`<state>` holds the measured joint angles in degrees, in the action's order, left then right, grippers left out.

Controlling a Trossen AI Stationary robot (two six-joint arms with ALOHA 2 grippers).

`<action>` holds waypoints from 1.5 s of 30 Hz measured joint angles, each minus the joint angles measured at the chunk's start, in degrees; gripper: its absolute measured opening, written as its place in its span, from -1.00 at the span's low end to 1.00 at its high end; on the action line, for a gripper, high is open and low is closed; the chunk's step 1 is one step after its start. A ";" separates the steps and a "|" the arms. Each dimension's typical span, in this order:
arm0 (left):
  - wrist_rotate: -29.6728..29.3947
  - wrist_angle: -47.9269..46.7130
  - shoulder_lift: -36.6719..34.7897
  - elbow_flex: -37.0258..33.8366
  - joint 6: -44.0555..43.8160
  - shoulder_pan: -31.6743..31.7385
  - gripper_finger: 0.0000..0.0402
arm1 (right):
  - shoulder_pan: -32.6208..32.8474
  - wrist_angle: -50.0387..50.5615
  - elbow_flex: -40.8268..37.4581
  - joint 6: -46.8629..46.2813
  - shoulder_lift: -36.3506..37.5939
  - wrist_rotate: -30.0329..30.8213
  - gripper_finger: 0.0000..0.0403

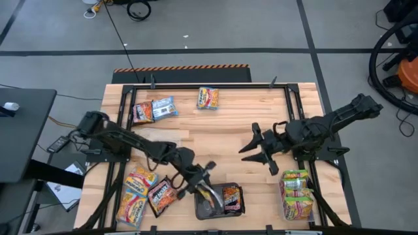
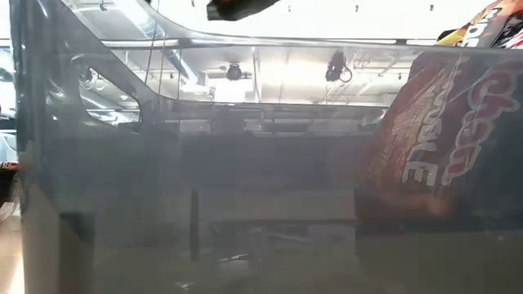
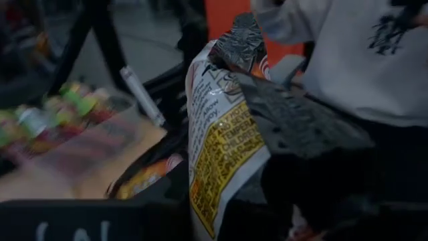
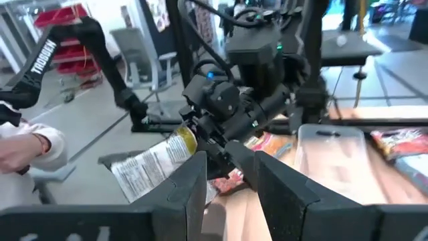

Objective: Sort Maruchan noodles
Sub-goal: Put the top right black noodle pack into the black bin

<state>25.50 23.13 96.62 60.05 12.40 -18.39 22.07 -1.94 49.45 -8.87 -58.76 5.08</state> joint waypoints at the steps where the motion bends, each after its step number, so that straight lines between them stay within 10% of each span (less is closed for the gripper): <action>1: 1.00 2.65 1.69 0.00 0.02 -0.15 -0.32 | 0.41 0.02 0.00 -0.16 -0.70 0.00 -0.35; 19: 35.08 -8.03 18.98 14.18 12.41 8.61 -0.32 | 3.67 -2.78 -0.02 -6.60 -6.67 -0.08 -0.35; 45: 37.99 -6.35 23.17 15.80 21.40 9.01 -0.32 | 3.95 -5.35 -0.04 1.66 -1.19 6.86 -0.35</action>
<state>63.49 16.77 119.79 75.85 33.80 -9.37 26.02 -7.28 49.41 -7.21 -59.94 11.94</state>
